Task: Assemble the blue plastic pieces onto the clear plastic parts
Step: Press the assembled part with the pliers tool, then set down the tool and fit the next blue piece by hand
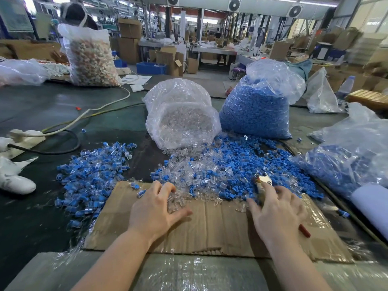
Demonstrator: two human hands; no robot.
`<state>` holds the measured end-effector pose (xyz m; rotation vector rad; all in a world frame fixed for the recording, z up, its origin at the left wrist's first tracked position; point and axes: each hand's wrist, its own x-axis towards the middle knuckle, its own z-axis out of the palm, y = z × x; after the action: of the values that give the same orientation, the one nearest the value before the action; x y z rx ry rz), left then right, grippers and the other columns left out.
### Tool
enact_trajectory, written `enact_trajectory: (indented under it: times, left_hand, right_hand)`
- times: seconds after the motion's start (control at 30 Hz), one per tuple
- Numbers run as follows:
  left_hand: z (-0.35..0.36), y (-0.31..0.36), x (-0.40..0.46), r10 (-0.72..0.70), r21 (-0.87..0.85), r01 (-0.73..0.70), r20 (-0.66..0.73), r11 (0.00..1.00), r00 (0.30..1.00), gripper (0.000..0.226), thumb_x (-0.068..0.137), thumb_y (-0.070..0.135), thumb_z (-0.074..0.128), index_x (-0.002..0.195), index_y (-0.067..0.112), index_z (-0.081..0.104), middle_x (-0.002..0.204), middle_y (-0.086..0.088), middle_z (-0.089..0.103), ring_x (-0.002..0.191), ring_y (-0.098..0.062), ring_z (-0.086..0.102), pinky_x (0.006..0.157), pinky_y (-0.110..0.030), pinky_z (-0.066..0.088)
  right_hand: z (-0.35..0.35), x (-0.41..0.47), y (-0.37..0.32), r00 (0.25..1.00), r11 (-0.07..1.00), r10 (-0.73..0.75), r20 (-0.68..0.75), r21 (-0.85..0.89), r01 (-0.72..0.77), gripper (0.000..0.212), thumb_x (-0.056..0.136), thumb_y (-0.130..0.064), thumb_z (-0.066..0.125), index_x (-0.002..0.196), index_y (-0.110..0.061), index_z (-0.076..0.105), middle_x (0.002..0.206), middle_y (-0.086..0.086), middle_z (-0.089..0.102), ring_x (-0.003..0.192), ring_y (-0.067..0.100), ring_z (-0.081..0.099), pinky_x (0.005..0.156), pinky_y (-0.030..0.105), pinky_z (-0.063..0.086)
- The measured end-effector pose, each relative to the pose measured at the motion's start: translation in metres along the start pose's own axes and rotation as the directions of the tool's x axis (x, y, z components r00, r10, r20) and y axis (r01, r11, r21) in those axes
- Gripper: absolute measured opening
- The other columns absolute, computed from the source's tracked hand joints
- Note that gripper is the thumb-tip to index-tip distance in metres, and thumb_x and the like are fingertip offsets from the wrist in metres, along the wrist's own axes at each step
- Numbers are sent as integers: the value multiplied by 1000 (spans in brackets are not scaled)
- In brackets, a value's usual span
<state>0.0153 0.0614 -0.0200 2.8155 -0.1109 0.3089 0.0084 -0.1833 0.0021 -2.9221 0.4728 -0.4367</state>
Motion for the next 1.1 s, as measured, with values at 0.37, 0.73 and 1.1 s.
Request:
enact_trajectory:
  times: [0.37, 0.73, 1.1]
  left_hand:
    - [22, 26, 28, 58, -121, -64, -53, 991, 997, 48, 77, 60, 53, 107, 24, 45, 93, 10, 36, 72, -1, 42, 62, -14, 36]
    - [34, 42, 34, 16, -191, -46, -155, 980, 988, 51, 75, 63, 48, 109, 25, 48, 97, 9, 37, 89, -5, 40, 76, -16, 37]
    - [23, 49, 18, 328, -147, -394, -339, 907, 882, 18, 73, 29, 70, 82, 13, 65, 80, 1, 58, 75, -14, 55, 69, -29, 53]
  right_hand:
    - [24, -4, -31, 965, 967, -254, -60, -31, 252, 11, 91, -29, 51, 93, -30, 61, 99, -9, 56, 99, 17, 47, 86, 37, 23]
    - [36, 1, -42, 985, 987, -142, -97, 61, 148, 13, 94, -22, 47, 89, -27, 59, 91, -9, 53, 93, 16, 46, 88, 34, 18]
    - [35, -7, -41, 931, 945, -209, -298, 184, 271, 12, 76, -16, 74, 73, -15, 62, 76, 0, 60, 73, 25, 57, 77, 41, 41]
